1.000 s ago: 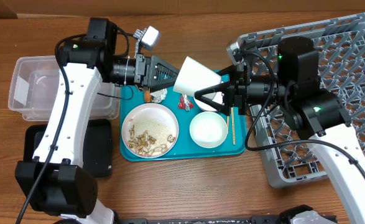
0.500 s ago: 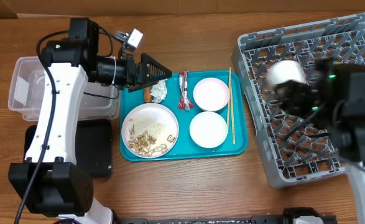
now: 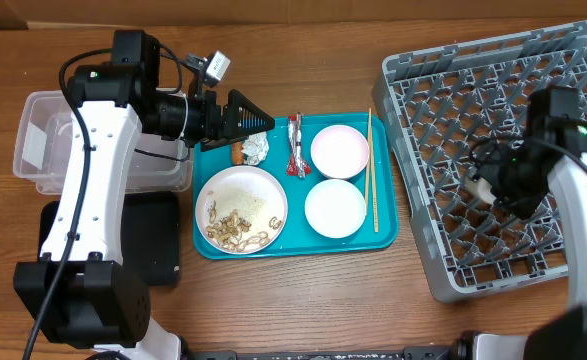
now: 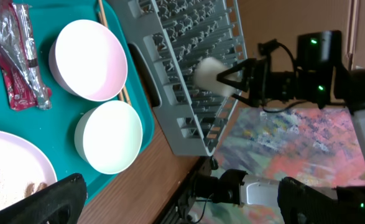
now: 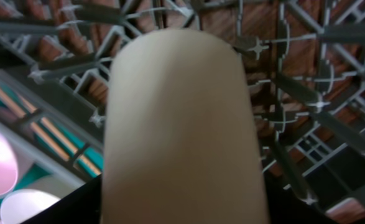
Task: Sort waste into correct bins and load items into the dishwasher
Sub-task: 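Lower the white cup into the gray rack and open the right gripper, then retract the left arm to rest and move the right gripper to the white bowl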
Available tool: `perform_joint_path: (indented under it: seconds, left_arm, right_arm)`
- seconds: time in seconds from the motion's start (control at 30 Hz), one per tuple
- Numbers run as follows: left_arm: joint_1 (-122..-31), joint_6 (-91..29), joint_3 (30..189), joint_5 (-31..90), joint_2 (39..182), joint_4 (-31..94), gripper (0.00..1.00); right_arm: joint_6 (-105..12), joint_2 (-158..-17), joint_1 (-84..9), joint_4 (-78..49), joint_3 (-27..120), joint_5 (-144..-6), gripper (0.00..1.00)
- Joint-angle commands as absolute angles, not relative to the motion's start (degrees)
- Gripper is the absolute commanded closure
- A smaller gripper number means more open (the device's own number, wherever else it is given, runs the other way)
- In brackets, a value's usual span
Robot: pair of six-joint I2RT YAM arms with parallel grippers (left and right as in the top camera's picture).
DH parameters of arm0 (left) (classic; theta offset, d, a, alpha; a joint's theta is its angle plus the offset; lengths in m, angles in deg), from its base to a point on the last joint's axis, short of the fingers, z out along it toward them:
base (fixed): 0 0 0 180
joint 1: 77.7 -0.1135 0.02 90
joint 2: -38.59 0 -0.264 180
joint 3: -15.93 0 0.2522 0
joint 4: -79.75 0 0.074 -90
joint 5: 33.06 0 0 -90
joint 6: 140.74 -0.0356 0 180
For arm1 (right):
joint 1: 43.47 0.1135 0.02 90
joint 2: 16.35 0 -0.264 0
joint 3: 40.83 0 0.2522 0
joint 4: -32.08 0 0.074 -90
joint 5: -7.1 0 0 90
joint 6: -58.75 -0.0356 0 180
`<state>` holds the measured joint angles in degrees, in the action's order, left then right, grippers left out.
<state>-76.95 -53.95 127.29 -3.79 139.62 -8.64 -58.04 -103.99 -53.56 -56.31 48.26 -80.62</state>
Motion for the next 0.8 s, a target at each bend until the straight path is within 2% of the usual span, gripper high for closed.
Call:
perform_joint_path:
  seconds: [0.0,0.27,0.47,0.6,0.67,0.77]
  left_arm:
    - [-76.9,-55.1,128.1,-2.0,139.2,-8.8,0.00]
    - [-73.6,-57.4,128.1,1.9,139.2,-8.1,0.01]
    - [-64.6,-53.0,128.1,20.0,139.2,-6.4,0.00]
    - [-58.9,-47.8,128.1,35.4,139.2,-5.3,0.07]
    - [-56.4,-46.1,128.1,40.0,139.5,-4.8,0.14]
    - [-52.6,-43.9,128.1,46.7,140.9,-4.5,0.16]
  right_arm:
    - [-58.5,-107.2,-53.4,-56.4,49.2,-79.9,0.13]
    - [-57.0,-105.9,-53.0,-57.4,54.0,-76.1,0.11]
    - [-56.3,-100.5,-49.8,-56.1,57.9,-75.7,0.10]
    - [-53.5,-96.5,-48.5,-53.5,57.9,-75.0,0.11]
    - [-53.5,-94.9,-47.8,-52.5,57.9,-75.1,0.11]
    - [-53.6,-93.3,-47.0,-51.3,57.9,-75.1,0.10]
